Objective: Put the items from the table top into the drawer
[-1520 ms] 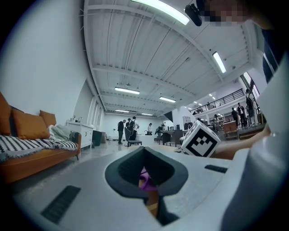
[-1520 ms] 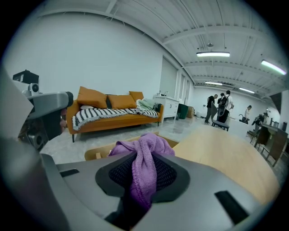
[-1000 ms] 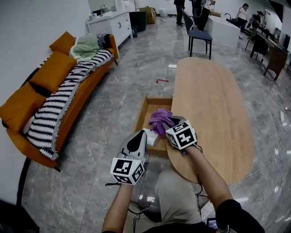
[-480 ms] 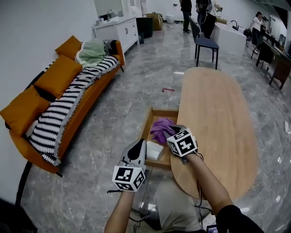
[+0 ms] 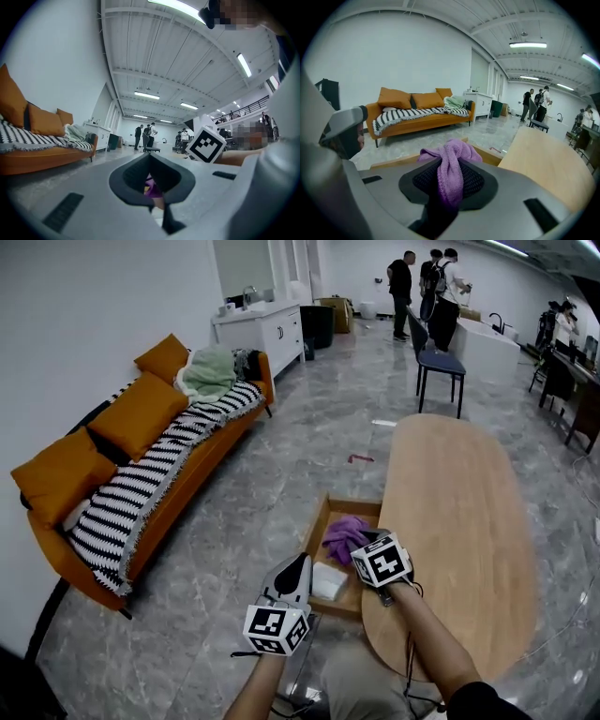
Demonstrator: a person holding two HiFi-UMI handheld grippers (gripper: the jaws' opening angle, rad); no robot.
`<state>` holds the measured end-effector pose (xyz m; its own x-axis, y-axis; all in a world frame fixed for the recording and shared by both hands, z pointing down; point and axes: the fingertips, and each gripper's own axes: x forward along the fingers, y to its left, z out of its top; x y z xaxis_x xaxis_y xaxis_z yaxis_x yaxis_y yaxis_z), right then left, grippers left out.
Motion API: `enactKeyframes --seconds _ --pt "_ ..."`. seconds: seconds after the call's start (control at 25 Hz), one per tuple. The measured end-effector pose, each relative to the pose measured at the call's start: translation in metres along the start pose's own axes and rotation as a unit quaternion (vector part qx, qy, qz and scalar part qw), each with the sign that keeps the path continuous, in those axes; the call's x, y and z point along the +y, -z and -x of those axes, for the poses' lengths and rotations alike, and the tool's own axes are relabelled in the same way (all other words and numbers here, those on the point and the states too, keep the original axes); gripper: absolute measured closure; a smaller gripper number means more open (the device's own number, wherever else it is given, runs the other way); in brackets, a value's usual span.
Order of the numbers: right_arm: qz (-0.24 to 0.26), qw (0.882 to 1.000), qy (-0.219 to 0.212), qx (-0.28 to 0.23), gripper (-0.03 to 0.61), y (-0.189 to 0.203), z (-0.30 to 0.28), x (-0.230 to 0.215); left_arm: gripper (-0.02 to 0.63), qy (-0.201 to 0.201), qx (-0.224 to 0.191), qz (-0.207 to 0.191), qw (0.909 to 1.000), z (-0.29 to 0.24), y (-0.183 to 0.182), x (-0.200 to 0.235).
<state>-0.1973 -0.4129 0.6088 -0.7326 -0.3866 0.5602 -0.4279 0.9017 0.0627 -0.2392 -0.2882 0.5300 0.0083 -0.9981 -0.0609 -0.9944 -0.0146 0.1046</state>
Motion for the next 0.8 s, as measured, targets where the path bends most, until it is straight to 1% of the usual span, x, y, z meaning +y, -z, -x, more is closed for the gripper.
enactKeyframes --seconds 0.2,0.4,0.52,0.72,0.8 --pt "-0.006 1.000 0.003 0.008 0.467 -0.002 -0.005 -0.004 0.609 -0.004 -0.006 -0.003 1.0000 -0.001 -0.006 0.001" --pt "-0.009 1.000 0.005 0.009 0.466 -0.003 -0.006 -0.005 0.609 -0.011 -0.002 -0.005 0.9999 0.000 -0.002 0.004" --pt "-0.007 1.000 0.002 0.013 0.454 -0.003 -0.008 -0.003 0.609 -0.015 -0.001 -0.003 0.9999 0.002 0.001 0.007" --pt "-0.003 1.000 -0.002 0.019 0.415 -0.002 -0.011 0.002 0.609 -0.017 0.000 -0.001 0.9999 0.004 0.003 0.011" --pt "-0.007 1.000 -0.008 0.015 0.364 -0.004 -0.011 0.004 0.609 -0.018 0.000 -0.002 0.9998 0.004 0.003 0.012"
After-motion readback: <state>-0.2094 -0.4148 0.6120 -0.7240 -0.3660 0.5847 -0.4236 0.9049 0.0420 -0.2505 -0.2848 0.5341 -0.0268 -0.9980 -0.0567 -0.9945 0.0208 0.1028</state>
